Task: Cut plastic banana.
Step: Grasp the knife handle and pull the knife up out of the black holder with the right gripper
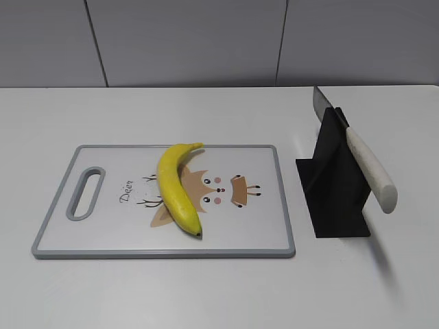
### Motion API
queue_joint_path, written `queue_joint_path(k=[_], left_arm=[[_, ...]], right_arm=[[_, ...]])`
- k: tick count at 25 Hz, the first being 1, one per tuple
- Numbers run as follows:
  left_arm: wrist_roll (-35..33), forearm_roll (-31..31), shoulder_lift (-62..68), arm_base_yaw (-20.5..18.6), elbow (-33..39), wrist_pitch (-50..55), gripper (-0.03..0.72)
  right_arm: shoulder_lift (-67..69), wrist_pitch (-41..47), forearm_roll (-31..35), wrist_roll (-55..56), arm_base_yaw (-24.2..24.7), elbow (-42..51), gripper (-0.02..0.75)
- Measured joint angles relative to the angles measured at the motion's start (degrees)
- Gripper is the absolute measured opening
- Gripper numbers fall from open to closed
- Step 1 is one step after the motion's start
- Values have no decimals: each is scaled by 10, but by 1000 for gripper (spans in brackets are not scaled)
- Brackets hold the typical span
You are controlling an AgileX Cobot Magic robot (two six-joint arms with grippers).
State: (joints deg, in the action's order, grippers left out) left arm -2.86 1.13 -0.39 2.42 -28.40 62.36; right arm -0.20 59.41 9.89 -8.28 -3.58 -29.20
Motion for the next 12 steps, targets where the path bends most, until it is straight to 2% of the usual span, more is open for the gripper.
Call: queue_joint_path(k=[12], left_arm=[[0,0,0,0,0,0,574]], right_arm=[[0,0,0,1,0,0,518]])
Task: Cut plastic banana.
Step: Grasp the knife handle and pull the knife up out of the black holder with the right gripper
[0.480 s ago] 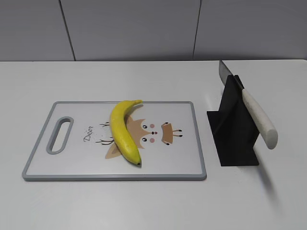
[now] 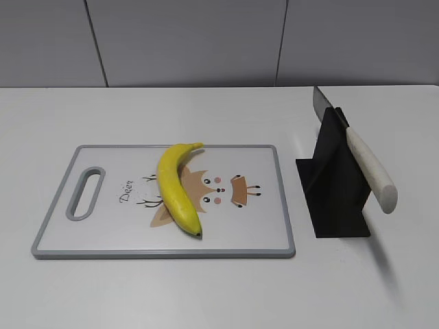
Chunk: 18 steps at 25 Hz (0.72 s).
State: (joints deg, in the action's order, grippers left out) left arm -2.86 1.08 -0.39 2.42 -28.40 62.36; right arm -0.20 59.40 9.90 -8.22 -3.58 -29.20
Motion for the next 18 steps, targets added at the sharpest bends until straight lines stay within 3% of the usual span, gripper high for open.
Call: queue_joint_path(k=[18], left_arm=[[0,0,0,0,0,0,573]], right_arm=[[0,0,0,-1,0,0,518]])
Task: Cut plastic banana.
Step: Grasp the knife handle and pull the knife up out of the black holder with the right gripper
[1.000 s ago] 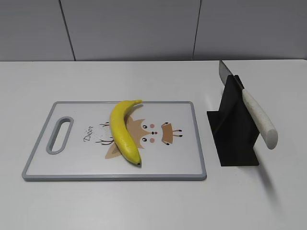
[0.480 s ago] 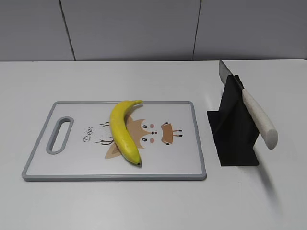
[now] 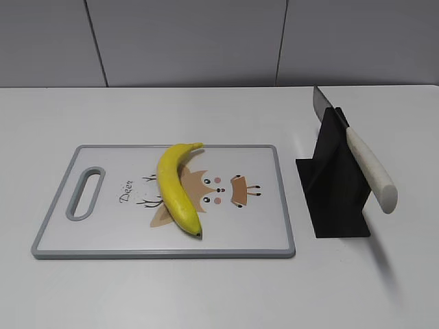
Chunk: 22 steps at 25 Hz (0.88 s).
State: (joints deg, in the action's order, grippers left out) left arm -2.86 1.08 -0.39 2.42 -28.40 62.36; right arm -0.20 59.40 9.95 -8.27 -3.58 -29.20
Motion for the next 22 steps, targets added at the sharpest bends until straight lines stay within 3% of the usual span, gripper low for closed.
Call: queue_joint_path(k=[14,22], left_arm=[[0,0,0,0,0,0,573],[0,0,0,0,0,0,573]], right_arm=[[10,-1,7,0,0,0,518],[180,45,6,21,0,-66,518]])
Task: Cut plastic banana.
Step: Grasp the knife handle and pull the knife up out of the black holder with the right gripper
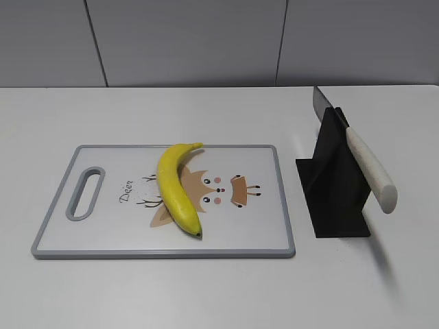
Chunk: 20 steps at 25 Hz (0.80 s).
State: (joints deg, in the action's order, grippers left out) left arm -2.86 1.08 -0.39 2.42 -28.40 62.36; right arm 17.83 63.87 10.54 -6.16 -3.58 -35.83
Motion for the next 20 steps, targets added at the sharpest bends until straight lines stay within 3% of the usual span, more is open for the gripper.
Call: queue_joint_path(k=[11,20], left_arm=[[0,0,0,0,0,0,573],[0,0,0,0,0,0,573]], right_arm=[[350,55,9,-3,0,-147,518],[548,55,51,-15,-6,-277,518]])
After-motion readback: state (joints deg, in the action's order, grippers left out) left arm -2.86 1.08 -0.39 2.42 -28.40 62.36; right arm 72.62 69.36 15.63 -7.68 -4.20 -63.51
